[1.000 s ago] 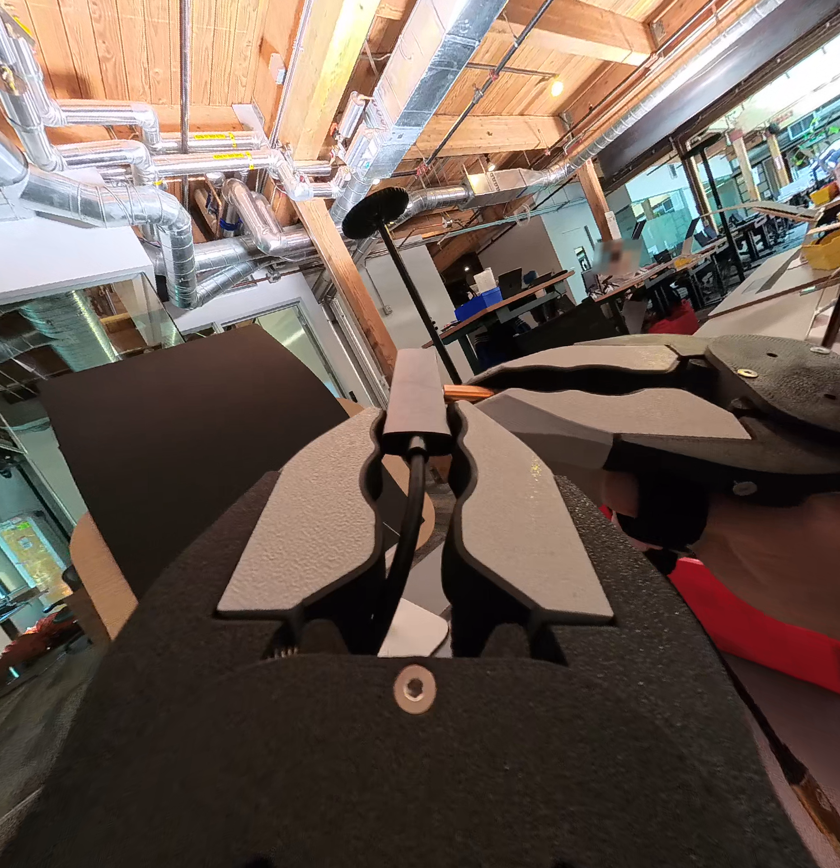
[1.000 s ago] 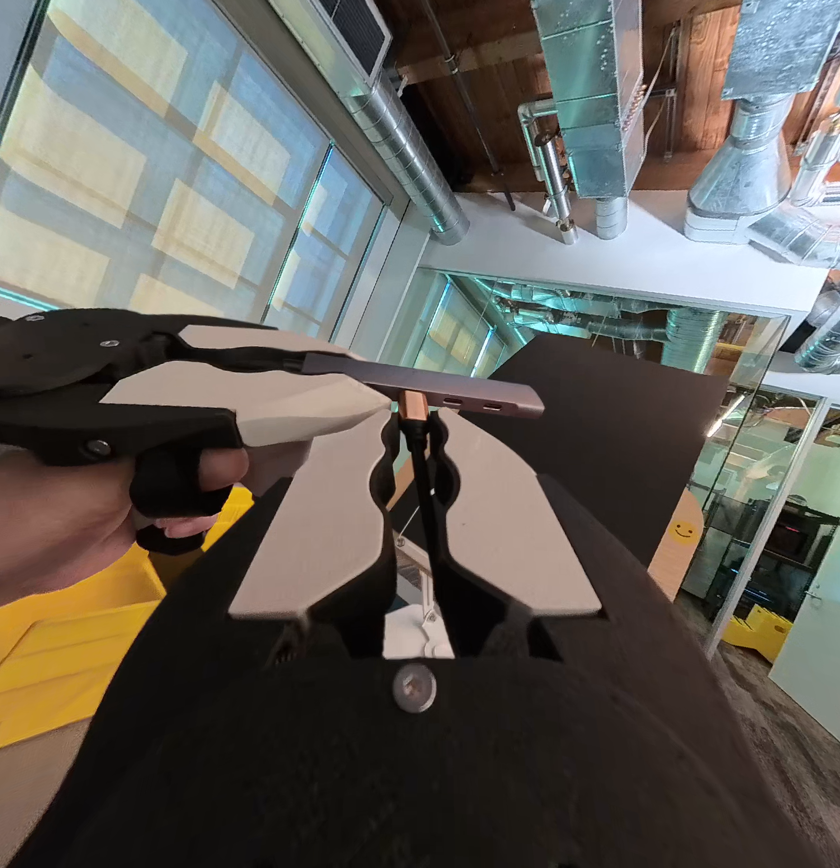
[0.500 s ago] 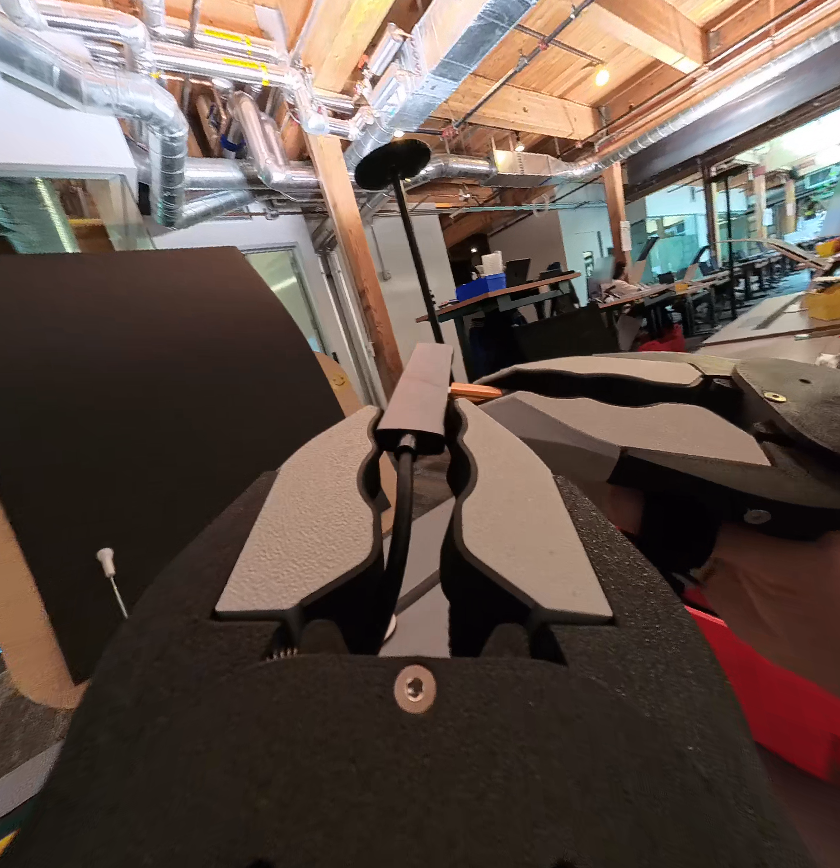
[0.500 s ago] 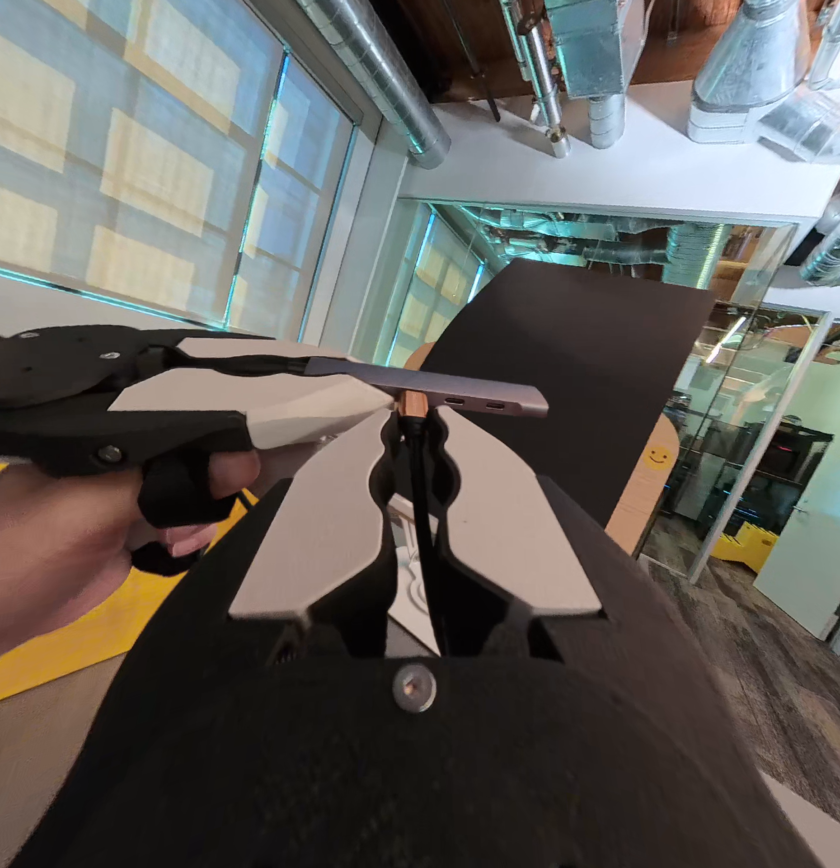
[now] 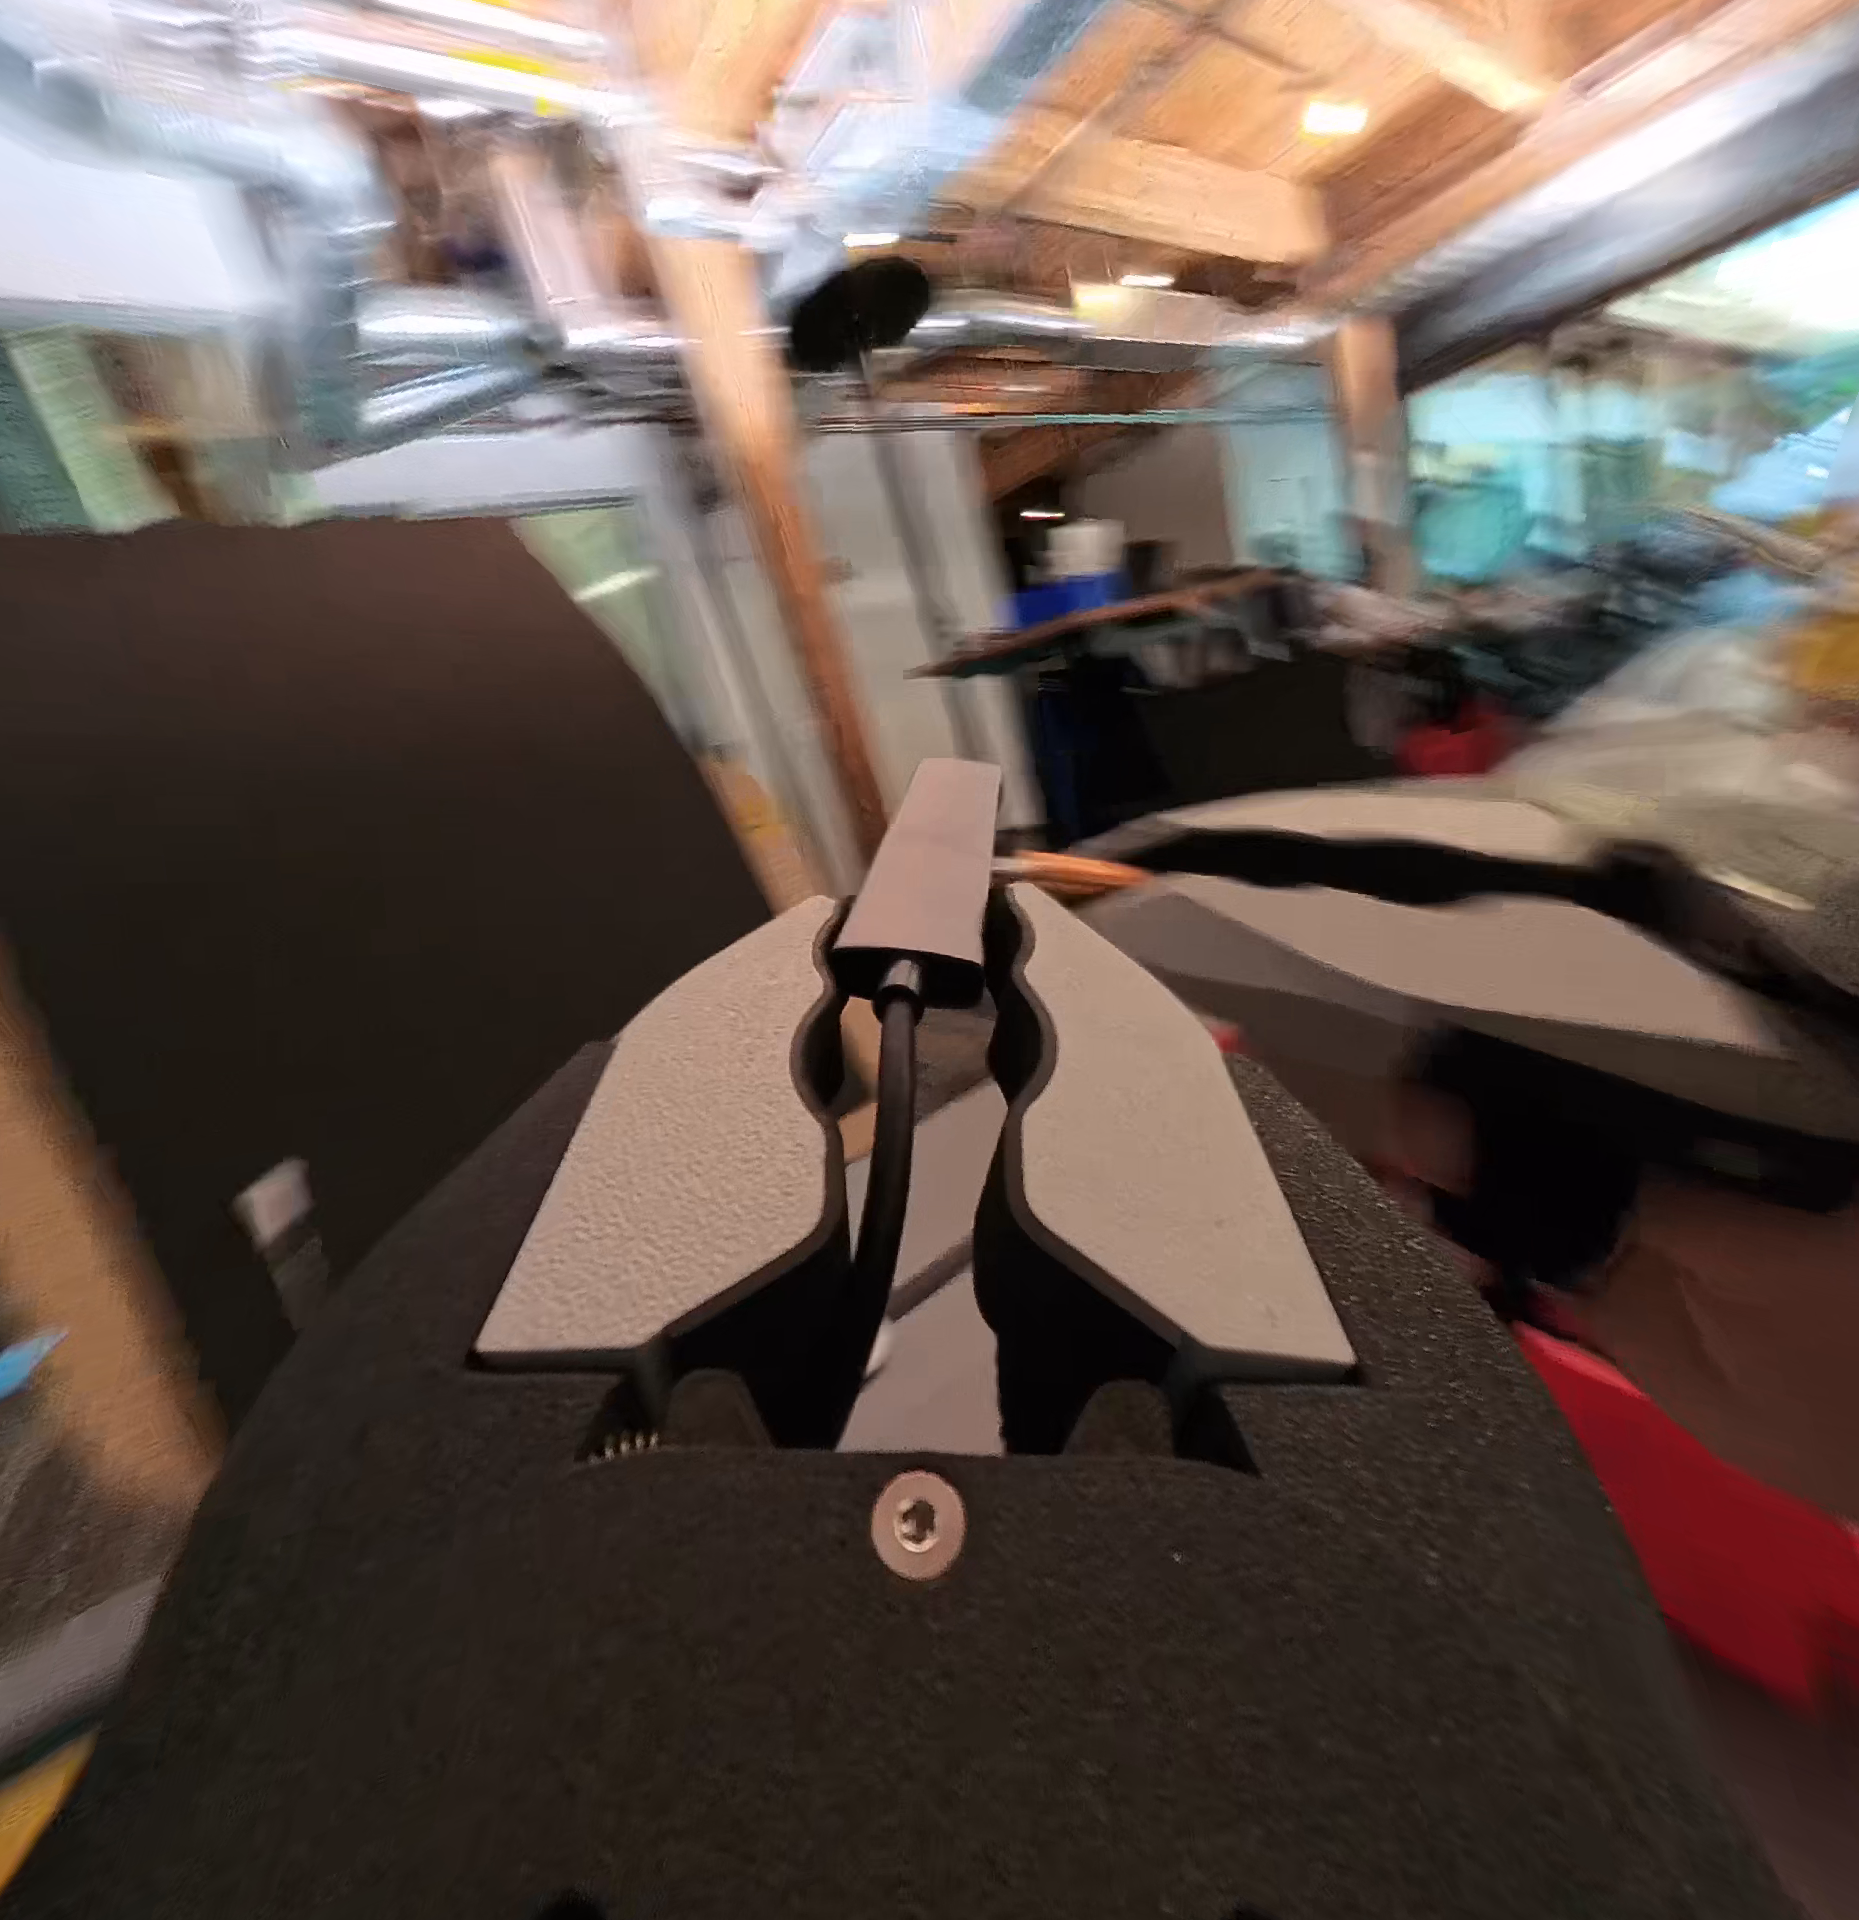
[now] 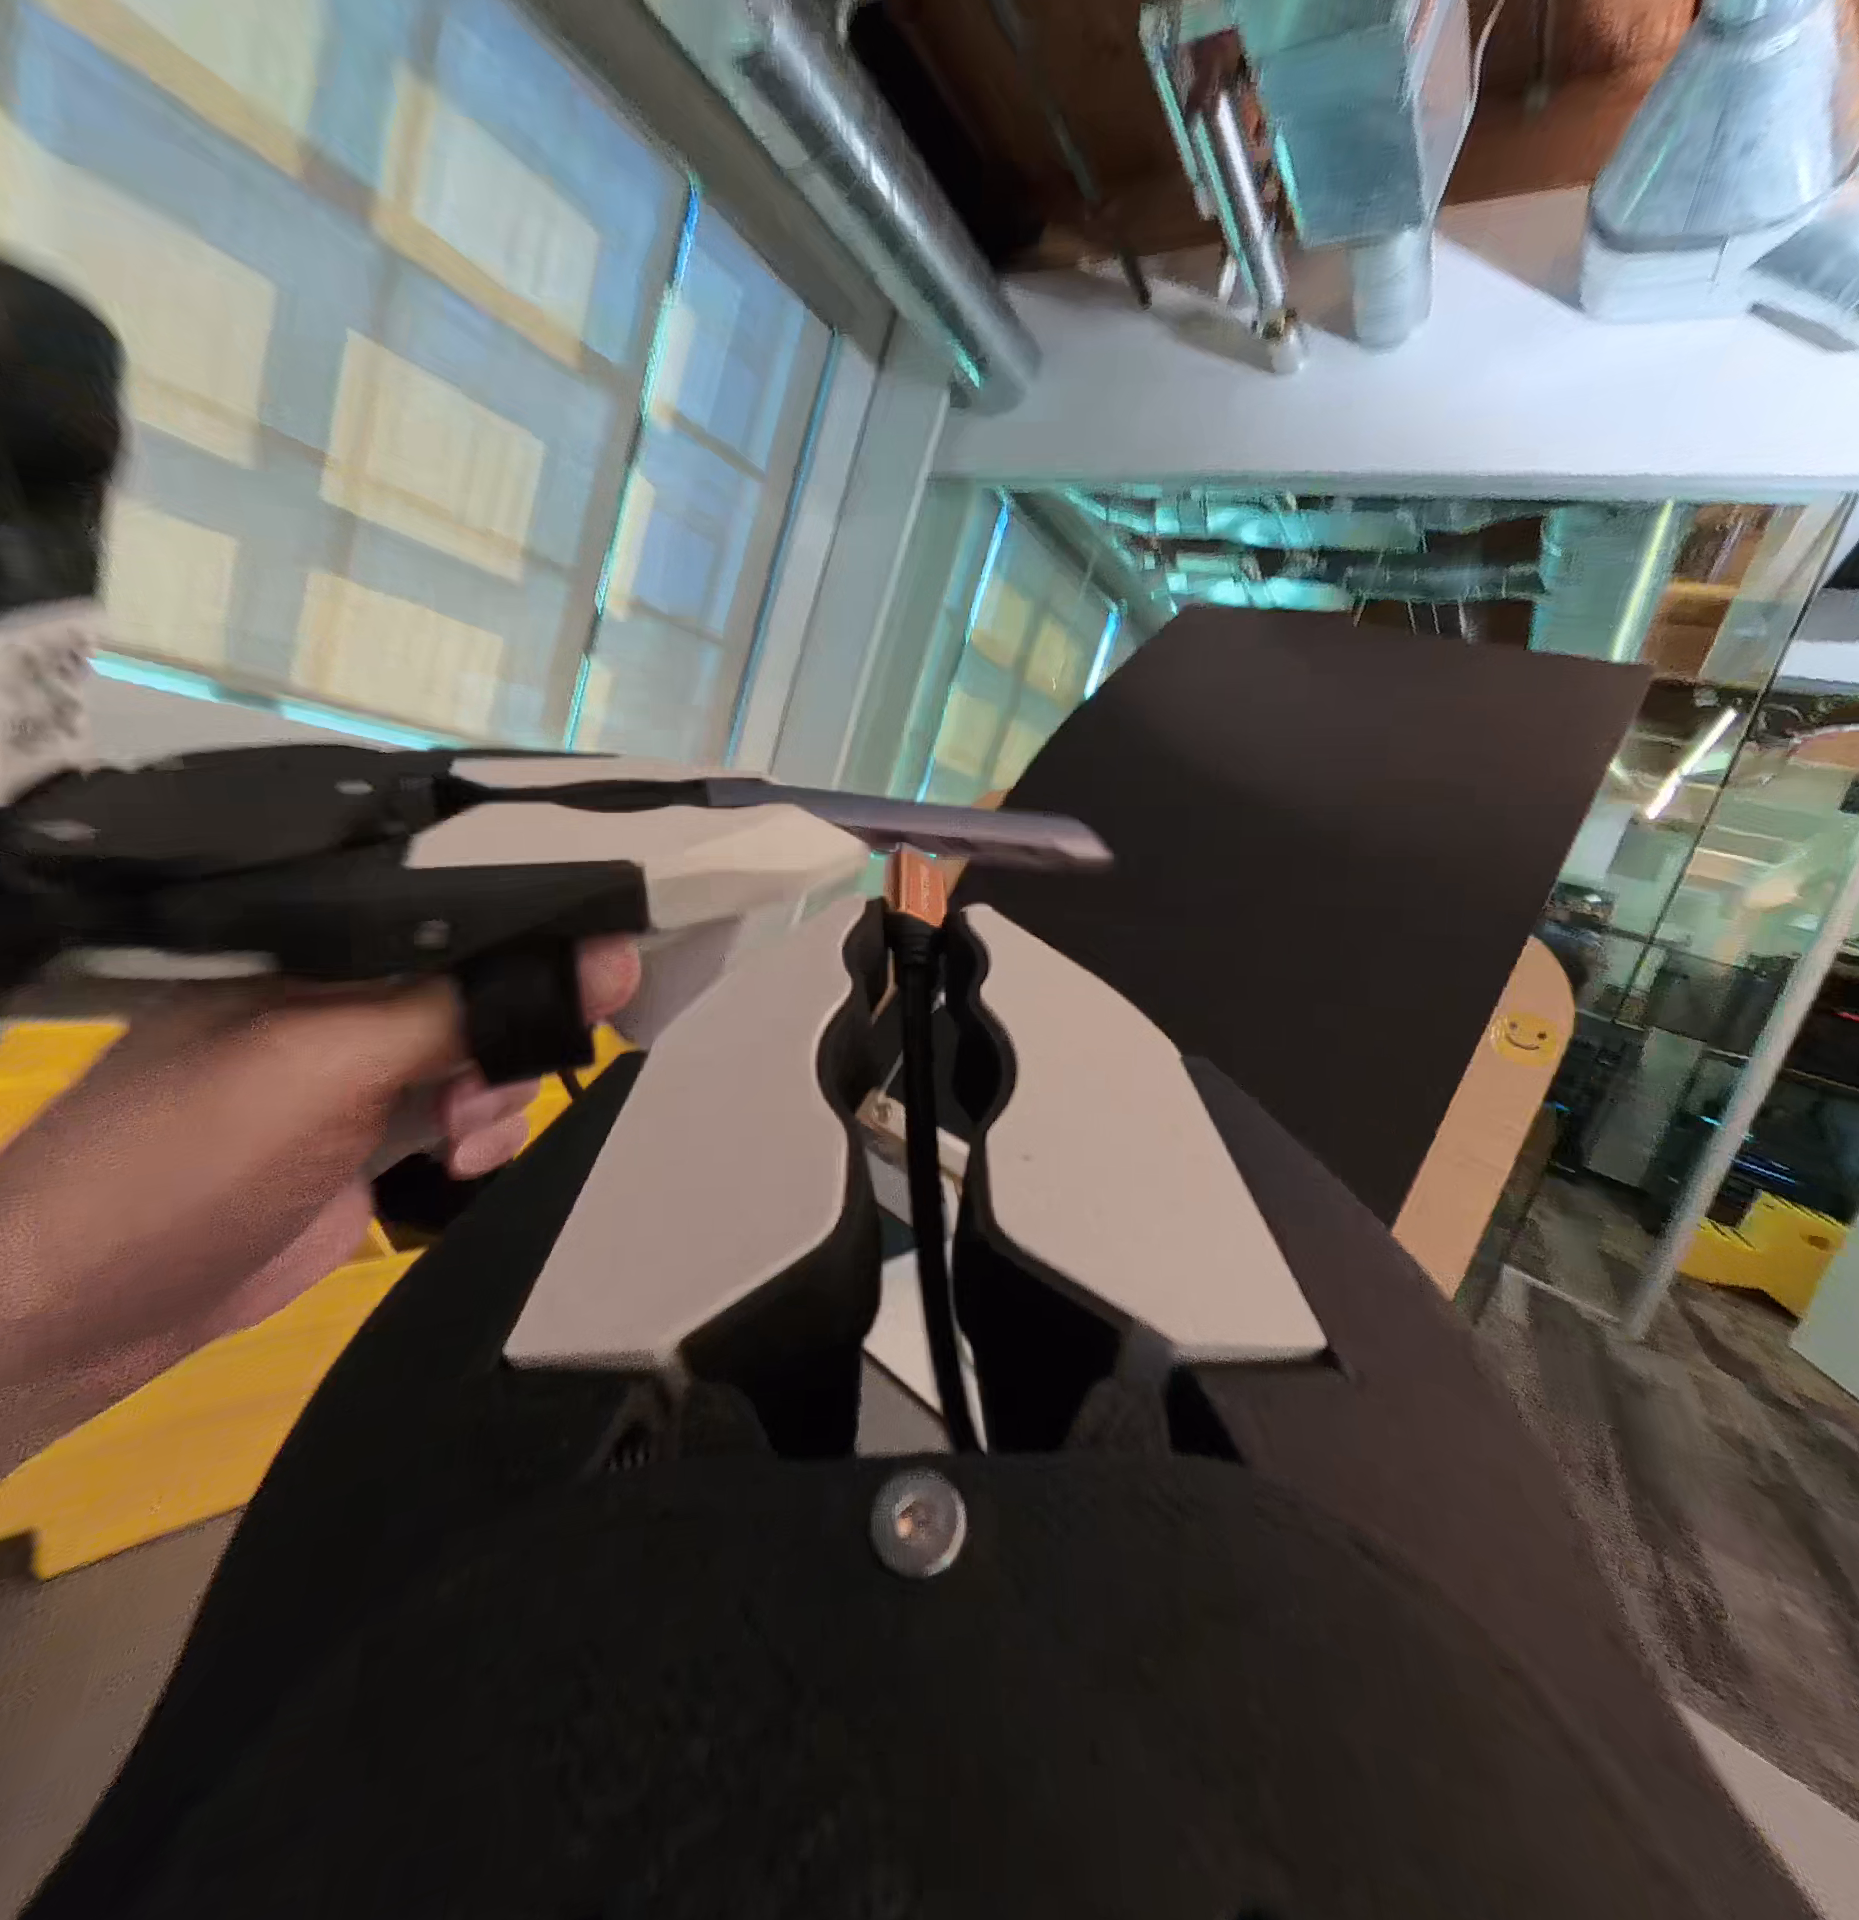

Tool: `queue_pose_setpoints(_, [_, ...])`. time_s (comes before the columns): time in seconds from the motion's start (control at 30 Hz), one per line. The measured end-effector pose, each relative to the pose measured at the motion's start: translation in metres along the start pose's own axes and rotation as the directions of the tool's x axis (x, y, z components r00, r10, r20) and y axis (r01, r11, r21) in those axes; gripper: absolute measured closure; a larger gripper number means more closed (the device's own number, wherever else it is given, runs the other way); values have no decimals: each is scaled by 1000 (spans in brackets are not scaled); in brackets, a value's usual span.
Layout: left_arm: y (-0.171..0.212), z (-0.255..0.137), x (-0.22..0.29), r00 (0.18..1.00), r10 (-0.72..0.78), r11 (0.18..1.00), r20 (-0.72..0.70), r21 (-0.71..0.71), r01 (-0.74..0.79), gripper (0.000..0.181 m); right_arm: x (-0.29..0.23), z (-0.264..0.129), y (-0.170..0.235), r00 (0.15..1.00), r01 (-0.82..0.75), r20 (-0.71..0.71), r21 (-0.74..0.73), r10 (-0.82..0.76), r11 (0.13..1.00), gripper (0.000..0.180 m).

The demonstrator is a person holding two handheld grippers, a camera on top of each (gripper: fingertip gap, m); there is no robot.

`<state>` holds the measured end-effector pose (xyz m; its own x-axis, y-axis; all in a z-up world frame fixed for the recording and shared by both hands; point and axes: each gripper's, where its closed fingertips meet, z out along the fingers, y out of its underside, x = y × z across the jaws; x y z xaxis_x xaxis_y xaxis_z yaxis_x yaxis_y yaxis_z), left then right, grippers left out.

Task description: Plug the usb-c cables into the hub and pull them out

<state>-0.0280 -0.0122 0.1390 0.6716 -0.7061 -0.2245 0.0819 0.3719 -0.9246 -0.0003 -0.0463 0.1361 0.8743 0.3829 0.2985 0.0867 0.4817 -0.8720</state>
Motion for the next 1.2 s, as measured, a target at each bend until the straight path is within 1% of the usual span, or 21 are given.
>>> queue_pose_setpoints(0.03, [2, -7, -35, 989, -20, 1000, 144, 11, 18, 157, -1, -3, -5, 1000, 2, 7, 10, -2, 1000, 169])
queue_pose_setpoints(0.07, [2, -15, -59, 983, -98, 995, 157, 33, 94, 157, 0, -5, -9, 1000, 25, 1, 8, -25, 1000, 171])
queue_pose_setpoints(0.1, [-2, -23, -71, 975, -205, 978, 82, 60, 201, 157, 1, -4, -9, 999, 46, -5, -7, -46, 999, 171])
queue_pose_setpoints(0.13, [-8, -30, -78, 963, -271, 960, 17, 82, 268, 157, 3, -2, -6, 999, 51, 4, -43, -51, 998, 170])
queue_pose_setpoints(0.17, [-10, -37, -88, 961, -277, 958, 25, 85, 274, 157, 7, 0, -1, 999, 40, 11, -81, -39, 996, 170])
queue_pose_setpoints(0.23, [-14, -44, -94, 976, -207, 977, 60, 66, 203, 157, 26, -2, -4, 1000, -6, 0, -89, 6, 996, 169])
queue_pose_setpoints(0.27, [-18, -45, -92, 980, -193, 980, 49, 57, 190, 157, 37, -5, -5, 999, -36, 4, -118, 37, 992, 169])
queue_pose_setpoints(0.33, [-24, -44, -85, 982, -188, 981, 19, 55, 187, 157, 65, -19, -22, 997, -80, -4, -108, 80, 991, 169])
queue_pose_setpoints(0.4, [-30, -43, -78, 979, -205, 977, -16, 57, 205, 157, 87, -35, -30, 995, -101, 0, -175, 102, 979, 168])
queue_pose_setpoints(0.47, [-34, -42, -72, 973, -223, 972, -57, 59, 227, 157, 106, -50, -33, 998, -65, -12, -215, 64, 975, 168])
queue_pose_setpoints(0.5, [-35, -42, -71, 971, -230, 970, -62, 62, 234, 157, 120, -53, -32, 999, -26, -42, -233, 16, 972, 168])
queue_pose_setpoints(0.53, [-36, -42, -70, 970, -233, 969, -68, 65, 237, 157, 135, -53, -28, 997, 18, -63, -266, -36, 964, 168])
queue_pose_setpoints(0.6, [-36, -41, -68, 967, -239, 968, -83, 56, 244, 157, 156, -48, -20, 995, 72, -44, -340, -93, 938, 168])
queue_pose_setpoints(0.67, [-36, -41, -66, 966, -239, 969, -97, 45, 244, 157, 160, -44, -20, 995, 97, 40, -373, -88, 923, 168])
queue_pose_setpoints(0.73, [-38, -43, -68, 966, -241, 968, -95, 48, 247, 157, 162, -48, -20, 996, 90, 56, -412, -73, 907, 167])
queue_pose_setpoints(0.8, [-41, -46, -71, 964, -249, 965, -99, 61, 255, 157, 154, -56, -19, 984, 172, 124, -452, -130, 875, 168])
queue_pose_setpoints(0.87, [-43, -48, -75, 959, -264, 959, -102, 75, 272, 157, 141, -69, -12, 947, 304, 254, -494, -199, 815, 168])
queue_pose_setpoints(0.9, [-44, -49, -76, 956, -273, 956, -106, 80, 282, 157, 146, -77, -6, 938, 337, 263, -545, -225, 768, 168])
queue_pose_setpoints(0.97, [-45, -51, -77, 950, -291, 949, -116, 89, 301, 157, 145, -93, 5, 919, 376, 342, -599, -198, 707, 168])
queue_pose_setpoints(1.07, [-47, -51, -76, 942, -306, 943, -135, 91, 320, 157, 124, -109, 6, 834, 452, 534, -515, -141, 728, 168])
queue_pose_setpoints(1.2, [-48, -50, -71, 944, -300, 945, -141, 88, 314, 157, 123, -118, 9, 792, 467, 607, -532, -67, 706, 168])
